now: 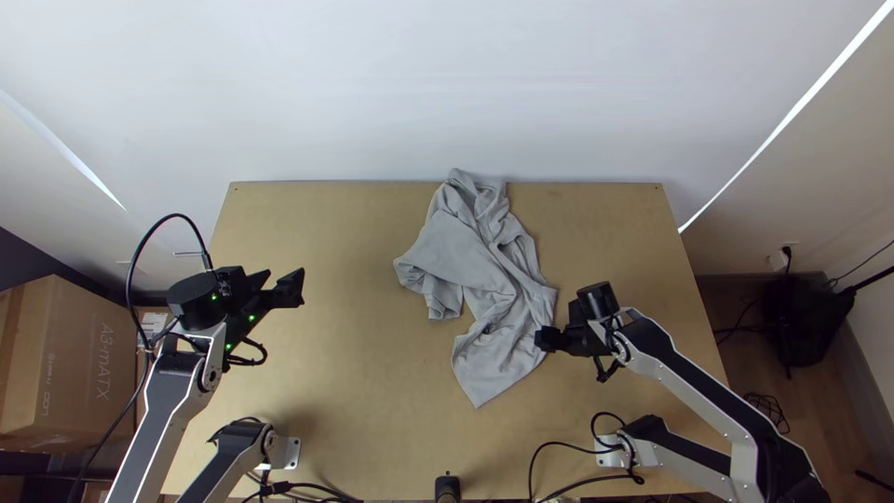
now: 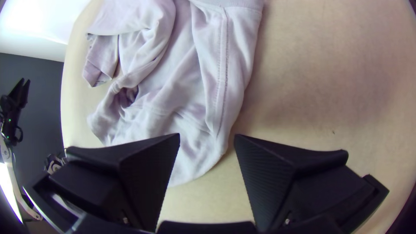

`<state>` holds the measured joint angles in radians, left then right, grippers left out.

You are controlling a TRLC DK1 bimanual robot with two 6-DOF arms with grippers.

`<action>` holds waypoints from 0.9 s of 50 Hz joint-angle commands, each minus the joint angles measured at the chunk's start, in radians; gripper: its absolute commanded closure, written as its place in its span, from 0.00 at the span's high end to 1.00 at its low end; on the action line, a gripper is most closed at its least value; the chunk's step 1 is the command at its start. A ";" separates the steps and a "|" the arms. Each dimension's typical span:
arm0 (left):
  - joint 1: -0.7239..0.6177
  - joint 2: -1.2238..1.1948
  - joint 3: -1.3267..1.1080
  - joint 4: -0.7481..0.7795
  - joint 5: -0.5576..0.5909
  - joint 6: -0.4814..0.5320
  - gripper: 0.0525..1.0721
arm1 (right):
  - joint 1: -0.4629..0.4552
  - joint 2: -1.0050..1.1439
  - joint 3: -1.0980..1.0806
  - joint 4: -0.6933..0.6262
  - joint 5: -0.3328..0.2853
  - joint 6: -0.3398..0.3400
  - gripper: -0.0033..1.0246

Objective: Fold the t-shirt

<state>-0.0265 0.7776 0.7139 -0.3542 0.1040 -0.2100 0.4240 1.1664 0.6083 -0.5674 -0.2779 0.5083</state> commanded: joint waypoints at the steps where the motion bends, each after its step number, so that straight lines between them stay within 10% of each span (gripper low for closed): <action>1: 0.011 -0.014 0.012 -0.008 0.008 -0.017 0.95 | 0.002 0.036 -0.024 0.012 -0.003 -0.008 0.53; 11: 0.013 0.008 0.015 -0.034 0.010 -0.022 0.95 | 0.010 0.087 -0.038 0.020 -0.004 -0.007 0.53; 22: -0.013 0.089 0.056 -0.063 0.065 -0.023 0.95 | 0.010 0.072 -0.062 0.060 -0.004 -0.008 0.03; 45: -0.237 0.509 0.282 -0.080 0.068 0.069 0.95 | -0.056 -0.131 -0.084 0.061 -0.003 0.002 0.03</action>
<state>-0.2272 1.2118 0.9169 -0.4404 0.1646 -0.1600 0.3920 1.0893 0.5484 -0.4984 -0.2783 0.5045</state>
